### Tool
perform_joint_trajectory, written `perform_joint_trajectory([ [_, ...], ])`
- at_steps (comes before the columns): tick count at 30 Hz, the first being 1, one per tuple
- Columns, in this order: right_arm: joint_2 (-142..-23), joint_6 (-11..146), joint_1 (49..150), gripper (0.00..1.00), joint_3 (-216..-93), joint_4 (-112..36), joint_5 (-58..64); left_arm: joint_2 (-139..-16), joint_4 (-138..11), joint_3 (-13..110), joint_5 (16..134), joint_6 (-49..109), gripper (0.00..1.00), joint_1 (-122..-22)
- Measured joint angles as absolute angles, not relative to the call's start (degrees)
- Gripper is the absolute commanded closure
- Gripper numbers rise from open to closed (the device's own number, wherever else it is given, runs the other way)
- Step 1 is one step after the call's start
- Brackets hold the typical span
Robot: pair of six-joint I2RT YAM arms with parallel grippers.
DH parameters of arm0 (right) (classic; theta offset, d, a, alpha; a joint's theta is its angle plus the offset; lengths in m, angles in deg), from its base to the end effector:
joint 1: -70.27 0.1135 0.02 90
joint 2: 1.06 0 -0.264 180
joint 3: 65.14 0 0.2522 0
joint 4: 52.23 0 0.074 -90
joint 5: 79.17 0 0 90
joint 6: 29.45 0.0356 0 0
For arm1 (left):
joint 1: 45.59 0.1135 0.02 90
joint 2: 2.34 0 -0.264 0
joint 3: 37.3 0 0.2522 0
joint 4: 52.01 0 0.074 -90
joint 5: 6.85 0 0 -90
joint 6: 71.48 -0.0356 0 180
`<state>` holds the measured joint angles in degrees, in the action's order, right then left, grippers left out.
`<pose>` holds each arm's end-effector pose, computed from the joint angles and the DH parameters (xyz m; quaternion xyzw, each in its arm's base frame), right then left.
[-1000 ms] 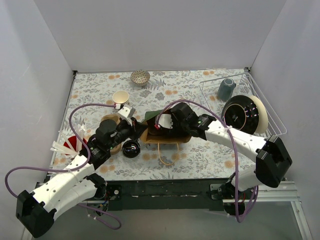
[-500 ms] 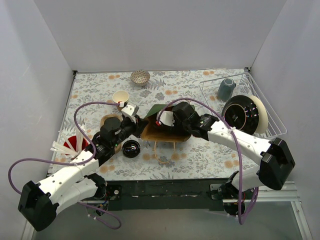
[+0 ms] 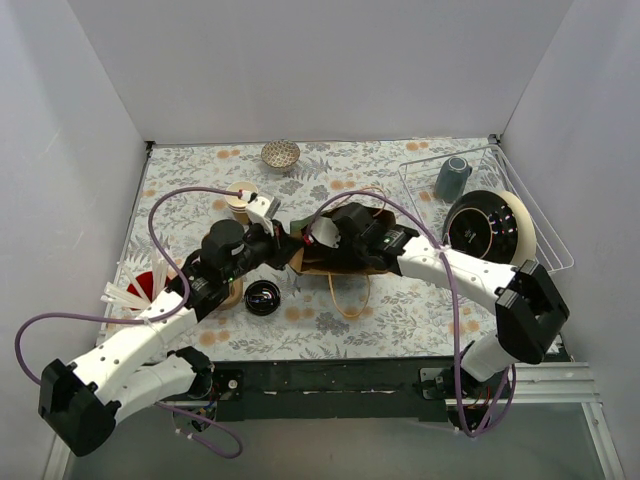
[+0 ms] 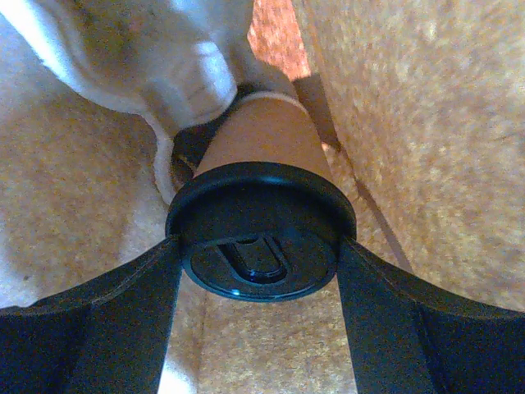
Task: Pack the takeout coffee
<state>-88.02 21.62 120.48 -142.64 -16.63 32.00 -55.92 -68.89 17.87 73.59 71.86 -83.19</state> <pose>0.2214 0.2457 0.2598 -0.5875 0.6964 -0.1320 0.3906 0.1712 -0.1393 0.3042 -0.0584 0.7916 -0.4775 0.3768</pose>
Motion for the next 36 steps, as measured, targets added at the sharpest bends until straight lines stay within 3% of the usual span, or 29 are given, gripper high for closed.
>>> perform_joint_trajectory([
  [7, -90.8, 23.7, 120.5, 0.64, -145.4, -16.6, 34.4, -59.7, -76.0, 23.6, 74.6, 77.5, 1.00, -82.5],
  [13, -91.1, 30.5, 120.0, 0.64, -157.7, -6.3, 32.9, -64.9, -83.9, 33.7, 74.1, 82.4, 1.00, -82.6],
  [21, -82.3, 37.7, 120.5, 0.64, -157.0, -2.2, 27.1, -69.6, -90.6, 37.7, 71.9, 86.7, 1.00, -83.0],
  [30, -74.0, 34.3, 120.7, 0.64, -148.8, -0.2, 21.3, -57.9, -75.1, 22.2, 72.8, 74.2, 1.00, -83.1],
  [36, -72.5, 28.3, 121.7, 0.64, -144.6, 0.7, 20.1, -58.5, -68.2, 19.2, 72.1, 67.9, 1.00, -83.3],
])
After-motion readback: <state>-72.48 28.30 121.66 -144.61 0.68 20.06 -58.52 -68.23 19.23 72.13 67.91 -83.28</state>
